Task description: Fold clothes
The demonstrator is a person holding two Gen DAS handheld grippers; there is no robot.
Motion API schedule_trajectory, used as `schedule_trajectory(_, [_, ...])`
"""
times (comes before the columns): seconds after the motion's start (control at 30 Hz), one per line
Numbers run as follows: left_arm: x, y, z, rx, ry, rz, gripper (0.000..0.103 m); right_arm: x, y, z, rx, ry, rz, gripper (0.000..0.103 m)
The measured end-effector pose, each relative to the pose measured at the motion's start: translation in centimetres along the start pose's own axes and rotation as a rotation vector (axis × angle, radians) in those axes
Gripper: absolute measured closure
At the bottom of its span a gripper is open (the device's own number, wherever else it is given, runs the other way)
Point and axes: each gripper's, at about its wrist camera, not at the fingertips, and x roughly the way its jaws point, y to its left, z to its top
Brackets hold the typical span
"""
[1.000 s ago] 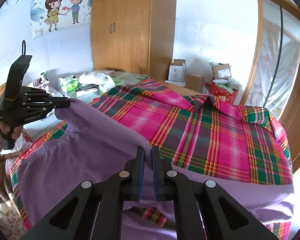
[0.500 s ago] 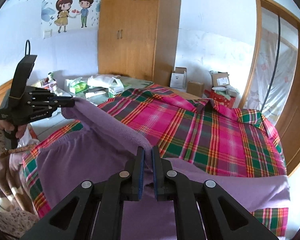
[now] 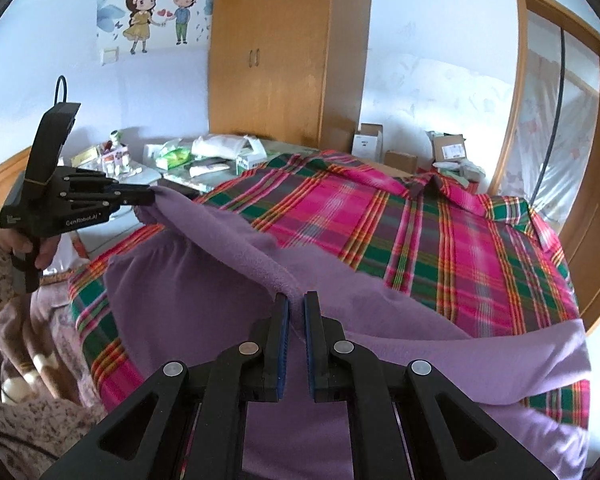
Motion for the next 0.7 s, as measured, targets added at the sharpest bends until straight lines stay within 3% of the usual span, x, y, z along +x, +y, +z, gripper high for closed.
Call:
schedule_trajectory(0.43, [-0.3,-1.3,-4.8,-0.036,0.046,-0.040,0.097,1.1,0.9,-5.4,0.067,0.062,0.018,0.095])
schedule_trajectory(0.7, [-0.8,0.0,-7.3,-0.243,0.080,-0.155,0.090,1.7,1.0,-7.3,0.083,0.083,0.010,0.095])
